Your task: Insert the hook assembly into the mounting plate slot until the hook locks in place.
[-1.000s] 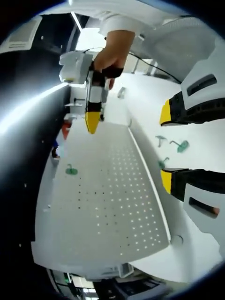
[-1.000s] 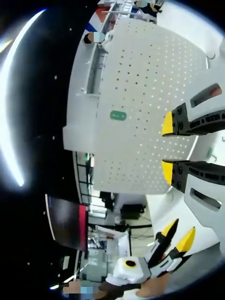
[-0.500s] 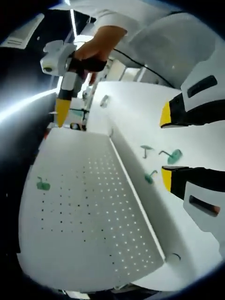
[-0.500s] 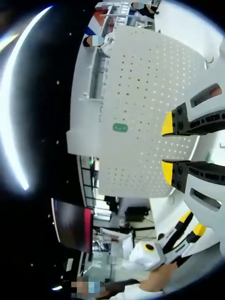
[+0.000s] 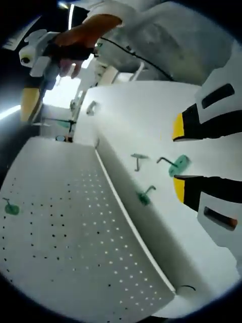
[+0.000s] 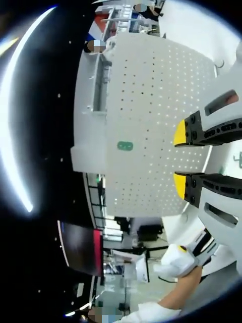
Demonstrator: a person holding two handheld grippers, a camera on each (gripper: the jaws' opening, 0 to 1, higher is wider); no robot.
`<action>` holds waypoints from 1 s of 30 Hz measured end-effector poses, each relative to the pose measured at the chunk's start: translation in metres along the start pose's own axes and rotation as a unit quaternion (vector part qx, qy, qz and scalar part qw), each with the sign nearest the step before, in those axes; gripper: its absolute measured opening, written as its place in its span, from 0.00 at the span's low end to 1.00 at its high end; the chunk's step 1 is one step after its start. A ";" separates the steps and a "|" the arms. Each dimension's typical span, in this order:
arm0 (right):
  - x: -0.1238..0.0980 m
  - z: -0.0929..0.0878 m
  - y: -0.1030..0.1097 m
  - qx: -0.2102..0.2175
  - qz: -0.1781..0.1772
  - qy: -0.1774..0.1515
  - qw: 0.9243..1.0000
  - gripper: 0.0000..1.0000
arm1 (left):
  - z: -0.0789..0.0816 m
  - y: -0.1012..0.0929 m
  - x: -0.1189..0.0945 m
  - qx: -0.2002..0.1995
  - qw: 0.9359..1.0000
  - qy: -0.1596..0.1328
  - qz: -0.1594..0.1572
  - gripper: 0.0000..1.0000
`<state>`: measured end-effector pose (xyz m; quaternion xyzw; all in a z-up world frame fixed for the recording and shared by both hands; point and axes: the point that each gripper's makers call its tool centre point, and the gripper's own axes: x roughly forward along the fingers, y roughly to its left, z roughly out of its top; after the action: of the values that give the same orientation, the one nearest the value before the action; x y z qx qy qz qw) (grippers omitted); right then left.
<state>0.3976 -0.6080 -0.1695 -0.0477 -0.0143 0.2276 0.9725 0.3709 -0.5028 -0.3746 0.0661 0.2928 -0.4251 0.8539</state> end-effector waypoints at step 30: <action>0.009 -0.007 -0.003 0.001 0.003 0.011 1.000 0.18 | -0.029 0.007 0.043 -0.036 0.999 0.041 0.003 0.22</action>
<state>0.4075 -0.6069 -0.1764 -0.0490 -0.0029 0.2301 0.9719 0.3836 -0.5176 -0.4234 0.0538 0.3422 -0.4089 0.8443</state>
